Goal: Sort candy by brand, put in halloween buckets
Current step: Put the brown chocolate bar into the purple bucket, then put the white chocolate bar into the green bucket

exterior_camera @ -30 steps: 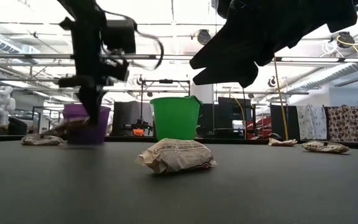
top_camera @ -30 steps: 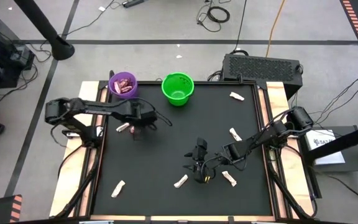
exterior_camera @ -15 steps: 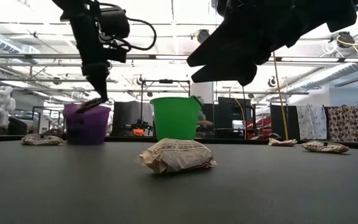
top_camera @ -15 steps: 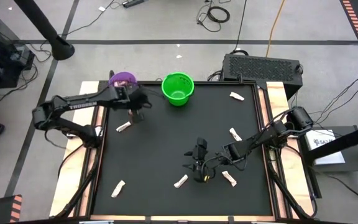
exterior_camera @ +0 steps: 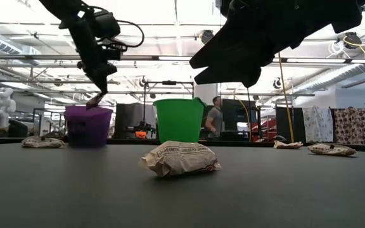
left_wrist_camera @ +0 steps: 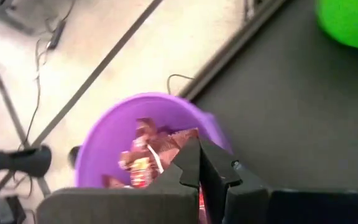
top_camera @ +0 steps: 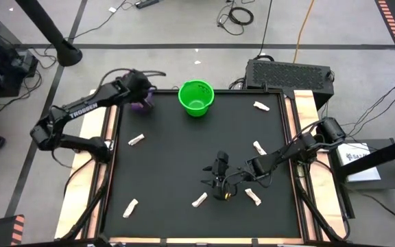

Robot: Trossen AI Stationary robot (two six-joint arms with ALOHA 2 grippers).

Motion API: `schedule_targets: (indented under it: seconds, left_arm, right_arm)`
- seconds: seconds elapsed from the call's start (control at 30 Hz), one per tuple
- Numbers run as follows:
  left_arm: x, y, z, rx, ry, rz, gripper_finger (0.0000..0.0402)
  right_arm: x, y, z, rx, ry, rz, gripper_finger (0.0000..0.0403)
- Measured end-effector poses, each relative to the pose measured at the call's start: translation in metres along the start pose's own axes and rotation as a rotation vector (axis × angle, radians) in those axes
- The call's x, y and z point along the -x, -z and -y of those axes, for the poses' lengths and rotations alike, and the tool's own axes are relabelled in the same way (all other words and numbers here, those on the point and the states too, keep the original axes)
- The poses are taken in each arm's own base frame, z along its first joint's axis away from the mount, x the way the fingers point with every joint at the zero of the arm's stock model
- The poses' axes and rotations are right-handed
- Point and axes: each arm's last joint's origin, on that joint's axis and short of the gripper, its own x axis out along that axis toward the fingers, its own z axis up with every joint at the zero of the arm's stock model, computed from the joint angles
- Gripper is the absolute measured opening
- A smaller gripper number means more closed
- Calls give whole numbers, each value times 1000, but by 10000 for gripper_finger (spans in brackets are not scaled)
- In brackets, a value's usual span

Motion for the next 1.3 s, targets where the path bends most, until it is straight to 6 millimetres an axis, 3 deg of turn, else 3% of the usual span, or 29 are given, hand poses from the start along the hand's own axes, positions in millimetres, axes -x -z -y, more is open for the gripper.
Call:
schedule_targets:
  seconds: [0.43,0.7,0.93,1.1,1.3]
  left_arm:
    - [-9,-3,-41,158,-143,80,0]
    - [-18,2,-38,145,-56,24,7]
    - [-27,1,-33,97,-37,-8,62]
    - [-19,0,-33,93,-95,5,109]
    - [10,-4,-30,148,-42,119,131]
  right_arm:
    - [0,0,0,22,3,2,228]
    - [0,0,0,22,4,1,228]
    - [0,0,0,27,7,2,228]
    - [0,0,3,70,46,7,228]
    - [12,-10,16,80,195,-4,218]
